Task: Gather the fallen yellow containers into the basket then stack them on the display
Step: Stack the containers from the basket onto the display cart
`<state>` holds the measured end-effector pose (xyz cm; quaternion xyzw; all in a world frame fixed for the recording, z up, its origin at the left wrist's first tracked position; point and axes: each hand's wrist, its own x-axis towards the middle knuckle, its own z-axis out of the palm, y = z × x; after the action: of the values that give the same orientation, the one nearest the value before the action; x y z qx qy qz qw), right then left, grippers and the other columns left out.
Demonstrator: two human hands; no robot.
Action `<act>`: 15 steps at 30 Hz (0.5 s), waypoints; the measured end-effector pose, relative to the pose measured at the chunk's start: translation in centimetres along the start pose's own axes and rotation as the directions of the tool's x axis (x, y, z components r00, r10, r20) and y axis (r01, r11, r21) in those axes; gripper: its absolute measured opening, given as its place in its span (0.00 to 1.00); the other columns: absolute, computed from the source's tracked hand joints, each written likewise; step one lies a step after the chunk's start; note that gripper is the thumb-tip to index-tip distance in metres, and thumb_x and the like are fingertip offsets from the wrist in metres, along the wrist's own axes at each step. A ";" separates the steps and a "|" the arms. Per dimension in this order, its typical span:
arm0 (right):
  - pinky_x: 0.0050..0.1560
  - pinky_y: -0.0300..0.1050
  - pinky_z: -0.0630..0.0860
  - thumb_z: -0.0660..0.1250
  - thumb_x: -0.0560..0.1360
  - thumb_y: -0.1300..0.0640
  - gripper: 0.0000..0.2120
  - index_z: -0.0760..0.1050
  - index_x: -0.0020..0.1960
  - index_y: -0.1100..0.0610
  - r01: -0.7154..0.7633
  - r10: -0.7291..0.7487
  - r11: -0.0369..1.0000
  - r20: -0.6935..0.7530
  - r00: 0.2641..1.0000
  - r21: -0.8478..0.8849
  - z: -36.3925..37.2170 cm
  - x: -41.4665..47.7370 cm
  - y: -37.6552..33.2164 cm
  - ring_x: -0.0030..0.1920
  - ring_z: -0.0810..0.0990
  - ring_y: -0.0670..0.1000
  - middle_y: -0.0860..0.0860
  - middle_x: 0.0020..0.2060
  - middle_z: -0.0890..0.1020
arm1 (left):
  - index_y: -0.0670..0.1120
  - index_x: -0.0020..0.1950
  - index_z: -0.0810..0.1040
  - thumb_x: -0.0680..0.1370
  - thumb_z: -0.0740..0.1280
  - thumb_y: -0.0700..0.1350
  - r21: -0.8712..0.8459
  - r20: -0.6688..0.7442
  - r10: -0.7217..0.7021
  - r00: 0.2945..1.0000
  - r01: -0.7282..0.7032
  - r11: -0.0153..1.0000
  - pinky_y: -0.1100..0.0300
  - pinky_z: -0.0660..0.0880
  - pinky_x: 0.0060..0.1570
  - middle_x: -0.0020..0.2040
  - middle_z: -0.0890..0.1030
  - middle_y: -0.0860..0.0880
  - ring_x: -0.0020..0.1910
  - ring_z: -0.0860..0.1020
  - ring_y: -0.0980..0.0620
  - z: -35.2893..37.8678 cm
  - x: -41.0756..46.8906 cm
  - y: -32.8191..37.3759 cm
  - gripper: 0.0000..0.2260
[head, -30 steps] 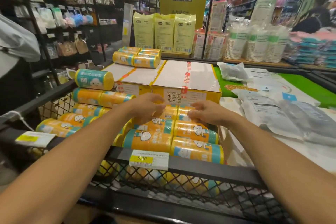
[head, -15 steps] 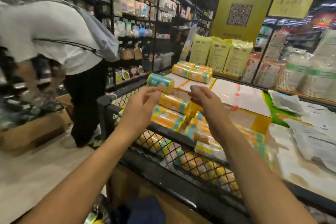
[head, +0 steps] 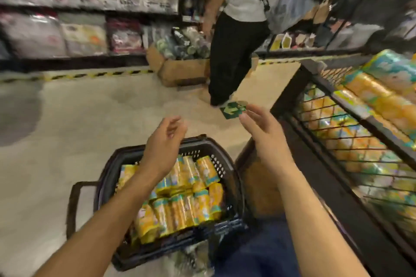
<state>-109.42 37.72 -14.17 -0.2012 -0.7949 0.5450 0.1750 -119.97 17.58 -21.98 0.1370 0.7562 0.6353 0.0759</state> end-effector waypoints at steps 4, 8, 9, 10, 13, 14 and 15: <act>0.69 0.50 0.75 0.72 0.78 0.44 0.26 0.72 0.73 0.50 -0.184 0.189 0.981 0.105 0.976 -0.056 5.7 1.3 7.8 0.67 0.78 0.47 0.50 0.66 0.79 | 0.47 0.69 0.76 0.84 0.66 0.50 0.064 -0.092 -0.227 0.970 0.233 0.970 0.57 0.75 0.62 0.61 0.81 0.49 0.59 0.80 0.54 -2.4 -1.3 -9.7 0.15; 0.69 0.51 0.74 0.73 0.76 0.40 0.31 0.70 0.74 0.51 -0.350 0.368 0.927 0.146 0.918 -0.134 10.3 1.5 14.3 0.68 0.76 0.50 0.50 0.68 0.77 | 0.45 0.73 0.72 0.83 0.65 0.54 0.256 -0.169 -0.367 0.915 0.400 0.880 0.50 0.70 0.66 0.67 0.77 0.48 0.69 0.75 0.45 -3.5 -2.8 -16.3 0.21; 0.68 0.50 0.73 0.72 0.77 0.41 0.31 0.70 0.74 0.52 -0.379 0.401 0.913 0.159 0.902 -0.150 11.4 1.4 15.8 0.68 0.76 0.50 0.51 0.69 0.77 | 0.45 0.73 0.72 0.82 0.66 0.55 0.325 -0.222 -0.365 0.904 0.421 0.847 0.49 0.70 0.66 0.68 0.76 0.46 0.70 0.74 0.43 -3.9 -2.9 -17.5 0.22; 0.67 0.49 0.73 0.72 0.77 0.41 0.31 0.69 0.75 0.53 -0.408 0.433 0.898 0.173 0.885 -0.166 12.4 1.2 17.3 0.69 0.75 0.51 0.52 0.70 0.76 | 0.44 0.72 0.72 0.81 0.66 0.57 0.381 -0.268 -0.357 0.895 0.438 0.814 0.48 0.70 0.65 0.69 0.75 0.44 0.69 0.73 0.41 -4.5 -2.8 -18.4 0.24; 0.69 0.52 0.73 0.72 0.77 0.39 0.36 0.65 0.78 0.53 -0.480 0.522 0.849 0.206 0.828 -0.221 15.4 1.0 21.1 0.71 0.73 0.53 0.52 0.72 0.73 | 0.42 0.74 0.68 0.80 0.68 0.60 0.457 -0.351 -0.376 0.858 0.507 0.731 0.44 0.69 0.68 0.70 0.73 0.39 0.71 0.70 0.38 -5.9 -2.4 -21.0 0.30; 0.69 0.54 0.74 0.72 0.76 0.38 0.37 0.64 0.79 0.52 -0.486 0.535 0.839 0.211 0.818 -0.242 16.3 1.2 22.0 0.71 0.73 0.54 0.53 0.73 0.73 | 0.41 0.75 0.67 0.80 0.68 0.60 0.495 -0.362 -0.367 0.857 0.511 0.703 0.43 0.68 0.68 0.70 0.73 0.38 0.71 0.70 0.37 -6.1 -2.2 -21.7 0.32; 0.68 0.55 0.74 0.72 0.75 0.37 0.39 0.64 0.79 0.52 -0.485 0.540 0.834 0.213 0.814 -0.264 17.1 1.6 22.9 0.72 0.73 0.55 0.53 0.72 0.73 | 0.40 0.75 0.67 0.79 0.68 0.60 0.552 -0.363 -0.336 0.869 0.492 0.674 0.42 0.69 0.67 0.69 0.74 0.38 0.70 0.70 0.36 -6.1 -1.9 -22.3 0.32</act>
<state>-116.36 32.34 -41.46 -0.3464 -0.7772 0.5130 -0.1134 -122.38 7.84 -42.83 -0.0968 0.9381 0.3229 0.0801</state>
